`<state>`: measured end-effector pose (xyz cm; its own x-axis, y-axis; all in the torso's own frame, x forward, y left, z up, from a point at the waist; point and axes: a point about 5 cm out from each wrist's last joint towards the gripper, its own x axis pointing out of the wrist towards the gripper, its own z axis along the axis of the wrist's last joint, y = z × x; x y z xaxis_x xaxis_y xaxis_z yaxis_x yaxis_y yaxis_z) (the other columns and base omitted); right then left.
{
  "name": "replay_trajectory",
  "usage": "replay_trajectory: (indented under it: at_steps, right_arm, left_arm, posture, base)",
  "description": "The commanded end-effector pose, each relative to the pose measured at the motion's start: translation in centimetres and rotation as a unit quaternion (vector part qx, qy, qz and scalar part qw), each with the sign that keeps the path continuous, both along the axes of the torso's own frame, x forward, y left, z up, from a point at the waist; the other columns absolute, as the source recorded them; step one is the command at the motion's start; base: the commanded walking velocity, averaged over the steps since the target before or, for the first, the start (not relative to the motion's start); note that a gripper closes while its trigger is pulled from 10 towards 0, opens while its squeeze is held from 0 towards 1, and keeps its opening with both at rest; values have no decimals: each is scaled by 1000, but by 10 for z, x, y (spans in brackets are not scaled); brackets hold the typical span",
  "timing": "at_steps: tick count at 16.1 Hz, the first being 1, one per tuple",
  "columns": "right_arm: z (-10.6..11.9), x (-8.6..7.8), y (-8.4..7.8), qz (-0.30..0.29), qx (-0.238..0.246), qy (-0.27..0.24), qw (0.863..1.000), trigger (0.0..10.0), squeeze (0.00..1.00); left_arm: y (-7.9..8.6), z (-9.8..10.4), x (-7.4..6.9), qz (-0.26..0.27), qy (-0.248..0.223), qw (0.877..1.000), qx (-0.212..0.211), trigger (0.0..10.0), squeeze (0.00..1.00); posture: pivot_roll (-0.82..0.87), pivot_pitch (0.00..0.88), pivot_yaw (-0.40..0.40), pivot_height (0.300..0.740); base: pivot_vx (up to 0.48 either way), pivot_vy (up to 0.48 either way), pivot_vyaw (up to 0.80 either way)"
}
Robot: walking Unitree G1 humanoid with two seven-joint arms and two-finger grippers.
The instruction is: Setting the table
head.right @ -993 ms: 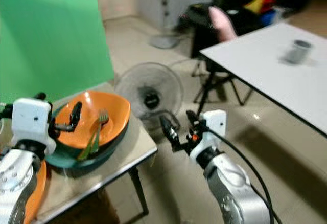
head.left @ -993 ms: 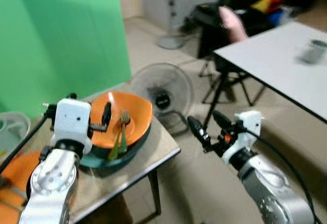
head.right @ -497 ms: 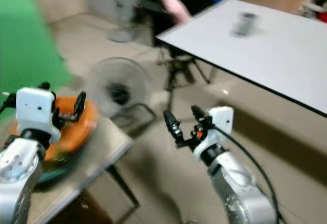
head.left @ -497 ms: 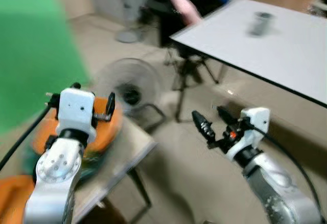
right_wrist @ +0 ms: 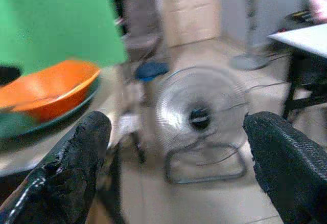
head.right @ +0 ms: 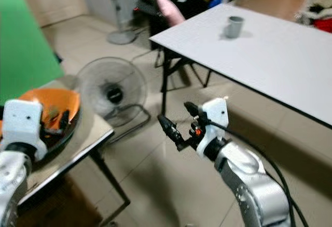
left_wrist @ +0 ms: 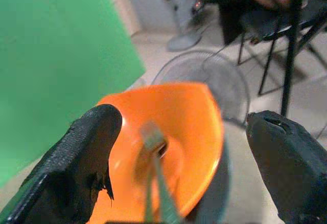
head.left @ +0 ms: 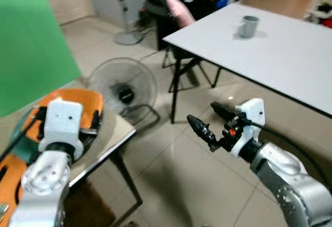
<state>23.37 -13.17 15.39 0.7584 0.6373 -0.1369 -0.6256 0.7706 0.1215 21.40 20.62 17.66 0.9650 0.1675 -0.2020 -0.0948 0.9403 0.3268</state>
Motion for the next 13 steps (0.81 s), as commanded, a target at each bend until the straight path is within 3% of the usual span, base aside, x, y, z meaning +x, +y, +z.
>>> replay_trajectory:
  at_steps: [1,4,6,8,9,12,13]
  right_arm:
    - [0,2,4,28,-12,11,999,10000,0]
    - [4,11,7,80,-33,4,996,10000,0]
    - [2,15,5,61,-23,8,998,10000,0]
    - [-8,14,2,32,-26,32,999,10000,0]
    - [-12,8,2,41,-37,39,998,10000,0]
    - [-10,8,-2,16,-21,34,999,10000,0]
    - [-12,7,-5,-29,-14,25,999,10000,0]
  left_arm:
    - [8,5,3,15,11,1000,-6,10000,0]
    - [25,17,12,45,19,999,-14,10000,0]
    - [28,19,17,32,24,999,-17,10000,0]
    - [24,14,19,-1,58,998,-35,10000,0]
    - [28,14,19,14,77,996,-38,10000,0]
    - [28,24,15,31,49,998,-37,10000,0]
    - [22,26,12,24,12,1000,-11,10000,0]
  posture:
    - [-32,0,24,740]
    - [-15,0,9,740]
    - [-7,0,10,740]
    - [-8,0,16,740]
    - [-12,0,24,740]
    - [-19,0,41,740]
    - [-21,0,45,740]
  base:
    - [0,0,0]
    - [0,0,0]
    - [0,0,0]
    - [0,0,0]
    - [0,0,0]
    - [0,0,0]
    - [0,0,0]
